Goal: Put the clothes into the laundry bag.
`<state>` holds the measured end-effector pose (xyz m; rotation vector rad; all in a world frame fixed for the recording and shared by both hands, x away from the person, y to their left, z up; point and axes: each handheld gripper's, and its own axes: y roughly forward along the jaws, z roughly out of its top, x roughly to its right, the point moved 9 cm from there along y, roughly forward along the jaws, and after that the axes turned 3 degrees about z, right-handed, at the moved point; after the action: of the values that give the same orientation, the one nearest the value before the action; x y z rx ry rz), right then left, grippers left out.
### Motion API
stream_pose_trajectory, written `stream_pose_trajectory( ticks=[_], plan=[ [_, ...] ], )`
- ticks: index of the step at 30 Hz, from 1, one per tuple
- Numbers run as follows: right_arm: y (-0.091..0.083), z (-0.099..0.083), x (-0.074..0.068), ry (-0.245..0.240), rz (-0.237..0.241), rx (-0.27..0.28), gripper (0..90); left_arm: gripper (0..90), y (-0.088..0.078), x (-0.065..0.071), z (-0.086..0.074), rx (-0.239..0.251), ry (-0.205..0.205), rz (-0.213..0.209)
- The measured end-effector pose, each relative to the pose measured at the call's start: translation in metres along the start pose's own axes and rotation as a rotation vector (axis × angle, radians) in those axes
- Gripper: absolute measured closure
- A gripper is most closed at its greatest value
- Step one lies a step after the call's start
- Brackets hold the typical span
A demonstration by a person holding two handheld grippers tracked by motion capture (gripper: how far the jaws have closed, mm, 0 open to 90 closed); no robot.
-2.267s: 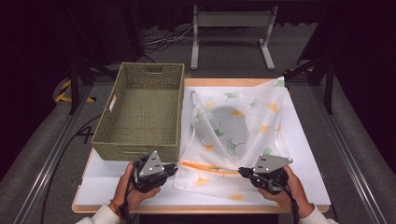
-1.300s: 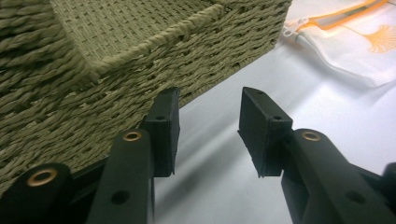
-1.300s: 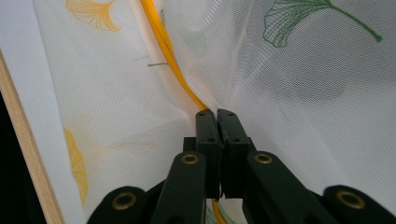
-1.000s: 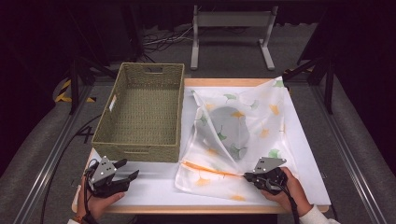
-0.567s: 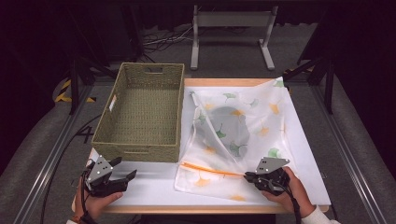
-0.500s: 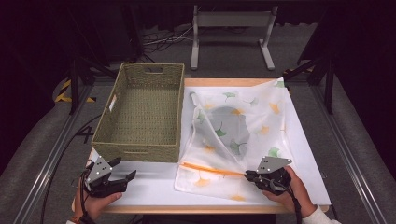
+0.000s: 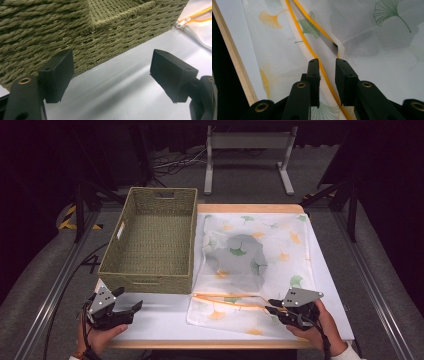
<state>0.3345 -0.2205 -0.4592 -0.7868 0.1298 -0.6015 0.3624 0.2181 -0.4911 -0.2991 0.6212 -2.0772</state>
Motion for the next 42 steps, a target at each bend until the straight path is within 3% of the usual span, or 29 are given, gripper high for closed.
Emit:
stream_pose_trajectory(
  ticks=[7,14,25,31,39,42],
  plan=[
    [-0.013,0.009,0.009,0.001,-0.057,0.060,66.0,18.7,-0.002,0.000,0.000,0.004,-0.002,-0.002],
    [-0.029,0.017,0.023,0.021,-0.120,0.126,65.2,17.9,-0.003,-0.001,0.000,0.008,-0.001,0.000],
    [-0.042,0.018,0.042,0.042,-0.184,0.175,67.6,17.2,-0.004,-0.004,0.000,0.014,-0.011,0.013],
    [-0.047,0.013,0.055,0.060,-0.211,0.192,61.9,16.5,-0.006,-0.007,0.000,0.018,-0.008,0.028],
    [-0.049,-0.001,0.081,0.070,-0.287,0.194,55.2,16.0,-0.003,-0.011,-0.003,0.010,0.001,0.025],
    [-0.049,-0.010,0.092,0.094,-0.322,0.186,51.7,15.8,-0.003,-0.012,-0.003,0.015,-0.003,0.023]
  ],
)
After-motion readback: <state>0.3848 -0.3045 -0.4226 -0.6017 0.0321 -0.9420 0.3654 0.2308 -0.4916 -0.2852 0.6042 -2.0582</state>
